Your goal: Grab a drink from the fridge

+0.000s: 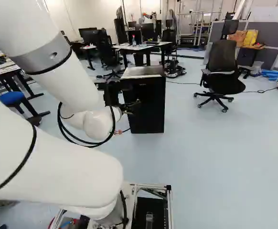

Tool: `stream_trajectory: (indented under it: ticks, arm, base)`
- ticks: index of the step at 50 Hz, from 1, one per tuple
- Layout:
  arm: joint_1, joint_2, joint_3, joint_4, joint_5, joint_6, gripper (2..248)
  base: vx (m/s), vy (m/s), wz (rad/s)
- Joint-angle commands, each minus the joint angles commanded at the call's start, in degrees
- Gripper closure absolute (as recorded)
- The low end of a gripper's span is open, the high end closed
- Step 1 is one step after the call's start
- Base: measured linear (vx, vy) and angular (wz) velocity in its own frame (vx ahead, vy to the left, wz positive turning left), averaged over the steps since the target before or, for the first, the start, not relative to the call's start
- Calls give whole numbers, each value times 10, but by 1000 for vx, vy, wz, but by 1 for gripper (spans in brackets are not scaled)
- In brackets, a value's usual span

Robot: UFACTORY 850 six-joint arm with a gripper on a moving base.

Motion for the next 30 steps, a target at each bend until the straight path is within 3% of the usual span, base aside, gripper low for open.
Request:
stream_trajectory:
  ticks: [30]
  arm:
    - [0,0,0,0,0,0,3]
  base:
    - [60,0,-8]
